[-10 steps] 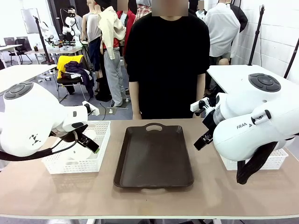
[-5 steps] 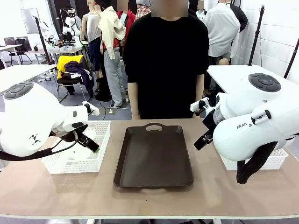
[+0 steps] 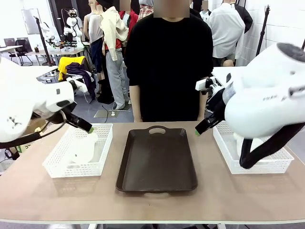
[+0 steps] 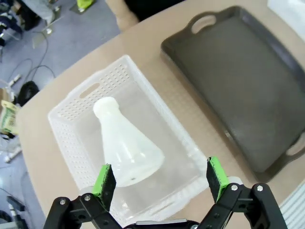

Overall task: Prepare the laboratory tools.
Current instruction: Pick up the Big flask that the person points to.

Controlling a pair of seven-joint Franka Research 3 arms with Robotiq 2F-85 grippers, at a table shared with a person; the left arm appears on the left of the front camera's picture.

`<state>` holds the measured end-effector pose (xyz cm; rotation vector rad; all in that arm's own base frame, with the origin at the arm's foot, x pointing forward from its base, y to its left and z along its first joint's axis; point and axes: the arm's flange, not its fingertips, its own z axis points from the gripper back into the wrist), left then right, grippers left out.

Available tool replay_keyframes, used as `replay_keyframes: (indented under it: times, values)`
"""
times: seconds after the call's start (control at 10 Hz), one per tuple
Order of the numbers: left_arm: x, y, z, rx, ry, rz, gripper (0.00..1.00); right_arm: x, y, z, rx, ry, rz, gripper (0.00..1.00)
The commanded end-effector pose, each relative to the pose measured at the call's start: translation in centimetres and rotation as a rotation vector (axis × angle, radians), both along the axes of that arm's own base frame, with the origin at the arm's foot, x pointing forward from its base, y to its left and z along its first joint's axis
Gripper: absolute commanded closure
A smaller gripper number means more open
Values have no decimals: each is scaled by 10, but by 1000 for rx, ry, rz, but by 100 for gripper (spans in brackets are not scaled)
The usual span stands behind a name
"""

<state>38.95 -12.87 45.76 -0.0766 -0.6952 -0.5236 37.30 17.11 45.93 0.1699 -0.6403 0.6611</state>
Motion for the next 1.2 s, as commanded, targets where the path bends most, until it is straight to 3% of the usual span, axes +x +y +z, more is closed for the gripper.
replay_keyframes:
  times: [0.0,0.1,0.4,0.7,1.1]
  values:
    - [-18,27,11,-213,77,-37,0,4,-33,20,162,92,54,0]
    - [-20,40,16,-417,141,-105,0,2,-53,29,276,152,58,0]
    - [-19,73,27,-710,227,-232,0,-2,-87,40,499,246,118,0]
    - [-6,94,13,-975,340,-264,0,5,-115,32,644,369,149,0]
    - [7,104,-2,-1238,431,-316,0,18,-146,1,908,403,181,0]
